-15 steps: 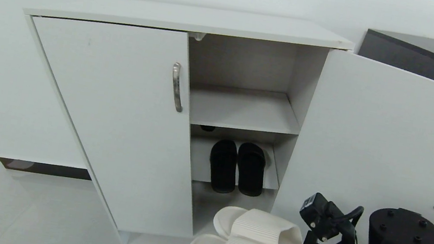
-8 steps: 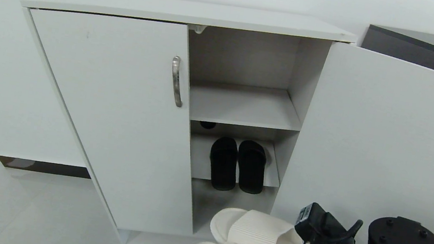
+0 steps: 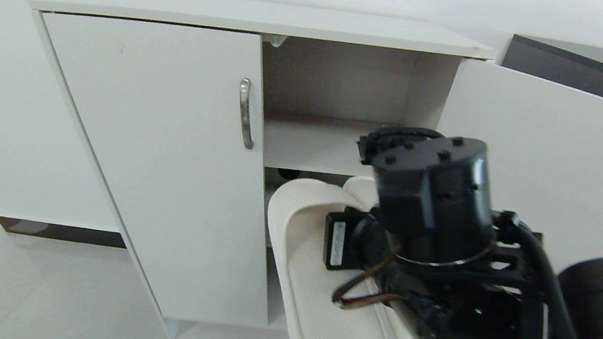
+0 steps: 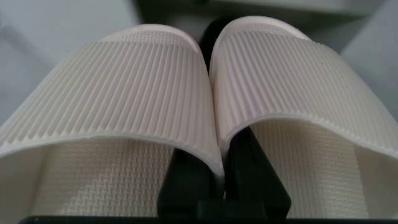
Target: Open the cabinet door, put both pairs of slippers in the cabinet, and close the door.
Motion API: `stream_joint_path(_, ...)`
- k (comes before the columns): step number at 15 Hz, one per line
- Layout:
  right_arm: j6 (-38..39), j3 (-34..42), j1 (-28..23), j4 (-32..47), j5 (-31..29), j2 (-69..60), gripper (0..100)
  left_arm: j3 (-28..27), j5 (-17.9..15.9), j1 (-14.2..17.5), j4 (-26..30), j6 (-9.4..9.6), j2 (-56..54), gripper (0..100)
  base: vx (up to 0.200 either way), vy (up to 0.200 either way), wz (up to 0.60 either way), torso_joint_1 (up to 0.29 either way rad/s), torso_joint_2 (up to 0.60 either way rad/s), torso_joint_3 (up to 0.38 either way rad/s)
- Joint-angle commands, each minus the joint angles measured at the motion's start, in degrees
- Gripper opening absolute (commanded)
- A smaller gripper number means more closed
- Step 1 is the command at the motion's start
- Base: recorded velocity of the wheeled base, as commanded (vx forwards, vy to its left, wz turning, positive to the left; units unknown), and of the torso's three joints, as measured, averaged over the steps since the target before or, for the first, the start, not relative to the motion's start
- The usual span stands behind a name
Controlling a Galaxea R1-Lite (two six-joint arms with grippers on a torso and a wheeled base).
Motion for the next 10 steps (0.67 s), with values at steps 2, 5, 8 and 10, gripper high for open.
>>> stream_joint_path(2,-2.18,-8.65,-0.74,-4.48,-7.76,11.90,0,0.00,-0.04,0.01,-0.01,0.01,-0.01,0,0.000,0.000,0.00,0.000,0.00,0.000)
stream_joint_path(5,-9.83,-8.65,-2.50,-17.31,-7.94,15.59,0,0.00,-0.04,0.01,-0.01,0.09,-0.01,0,0.000,0.000,0.00,0.000,0.00,0.000)
stream_joint_path(8,-10.09,-8.56,-3.37,-17.84,-8.03,15.76,0,0.00,-0.12,0.01,-0.01,0.09,-0.01,0,0.000,0.000,0.00,0.000,0.00,0.000)
stream_joint_path(10,-10.01,-8.38,-3.90,-17.92,-8.03,15.76,0,0.00,-0.12,0.01,-0.01,0.09,-0.01,0,0.200,0.000,0.00,0.007,0.00,0.005)
